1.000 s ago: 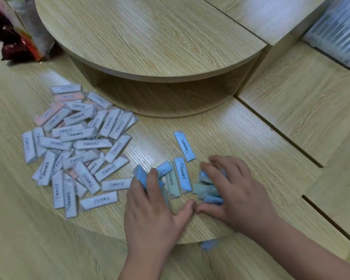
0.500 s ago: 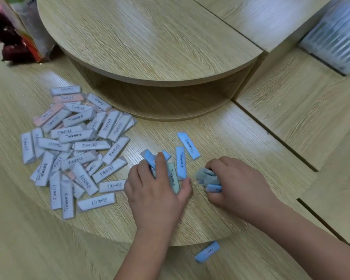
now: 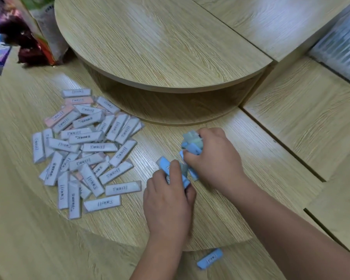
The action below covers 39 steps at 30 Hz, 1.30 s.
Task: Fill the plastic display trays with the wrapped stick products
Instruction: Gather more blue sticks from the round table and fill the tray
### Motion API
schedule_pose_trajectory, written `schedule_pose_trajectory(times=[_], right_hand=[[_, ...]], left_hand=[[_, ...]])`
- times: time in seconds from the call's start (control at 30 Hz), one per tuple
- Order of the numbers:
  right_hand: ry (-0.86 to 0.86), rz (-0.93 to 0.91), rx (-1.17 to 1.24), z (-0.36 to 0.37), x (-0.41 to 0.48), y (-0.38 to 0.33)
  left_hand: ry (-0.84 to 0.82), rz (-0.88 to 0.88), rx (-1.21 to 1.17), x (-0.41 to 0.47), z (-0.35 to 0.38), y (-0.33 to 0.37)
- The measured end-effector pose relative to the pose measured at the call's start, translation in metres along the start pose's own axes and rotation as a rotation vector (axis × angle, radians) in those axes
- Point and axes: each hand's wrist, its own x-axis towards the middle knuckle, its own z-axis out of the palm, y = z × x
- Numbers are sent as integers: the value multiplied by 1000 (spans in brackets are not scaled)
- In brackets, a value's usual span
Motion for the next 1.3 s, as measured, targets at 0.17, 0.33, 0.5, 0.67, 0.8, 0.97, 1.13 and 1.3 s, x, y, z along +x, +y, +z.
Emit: schedule_pose_trajectory(times=[0.17, 0.33, 0.5, 0.67, 0.8, 0.97, 1.13, 1.3], right_hand=[[-24, -40, -137, -1, -7, 6], [-27, -43, -287, -3, -16, -4], [-32, 29, -271, -3, -15, -15], [-3, -22, -259, -2, -29, -11], [-21, -74, -255, -4, -53, 9], [-16, -93, -230, -12, -81, 40], [-12, -143, -201, -22, -94, 68], [-81, -203, -135, -33, -103, 90]], left_hand=[[-75, -32, 6, -2, -6, 5], [-56, 19, -23, -11, -15, -9], [-10, 111, -157, -38, -24, -25], [78, 300, -213, -78, -31, -31], [14, 424, -242, -112, -29, -30], [-179, 428, -183, -154, 0, -32], [-383, 241, -196, -186, 49, -25], [-409, -46, -432, -207, 89, -25]])
